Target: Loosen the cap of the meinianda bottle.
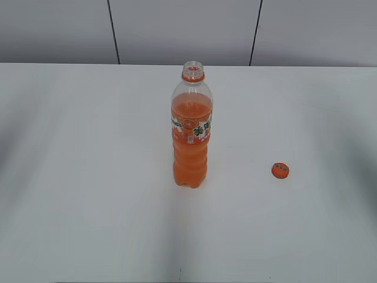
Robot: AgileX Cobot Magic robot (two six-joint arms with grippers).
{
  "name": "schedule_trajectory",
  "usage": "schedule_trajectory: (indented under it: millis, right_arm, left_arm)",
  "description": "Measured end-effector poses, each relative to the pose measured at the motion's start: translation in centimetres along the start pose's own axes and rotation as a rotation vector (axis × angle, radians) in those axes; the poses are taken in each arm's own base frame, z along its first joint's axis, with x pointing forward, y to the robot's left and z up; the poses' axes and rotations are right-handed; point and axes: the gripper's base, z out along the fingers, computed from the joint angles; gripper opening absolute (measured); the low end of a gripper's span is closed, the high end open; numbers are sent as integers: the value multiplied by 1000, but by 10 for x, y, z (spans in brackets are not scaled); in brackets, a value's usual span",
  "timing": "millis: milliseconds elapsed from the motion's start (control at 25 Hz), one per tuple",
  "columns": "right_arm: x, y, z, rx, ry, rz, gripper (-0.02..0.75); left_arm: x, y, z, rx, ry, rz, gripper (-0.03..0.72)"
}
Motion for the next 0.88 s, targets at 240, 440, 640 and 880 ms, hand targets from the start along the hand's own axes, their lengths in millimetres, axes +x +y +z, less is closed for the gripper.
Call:
schedule_trajectory:
  millis: [240, 440, 640, 880]
  right_arm:
    - [47, 3, 14, -4, 39, 2, 586]
    - [79, 6, 24, -7, 42, 4, 586]
    - [102, 8, 27, -10, 44, 8, 586]
    - [124, 9, 22, -9, 10, 8, 586]
  left_arm:
    - [59, -5, 18, 11, 57, 5, 558]
    - [106, -8, 28, 14, 100, 8, 552]
    - [137, -9, 21, 17, 67, 2, 552]
    - [155, -10, 7, 27, 30, -29, 552]
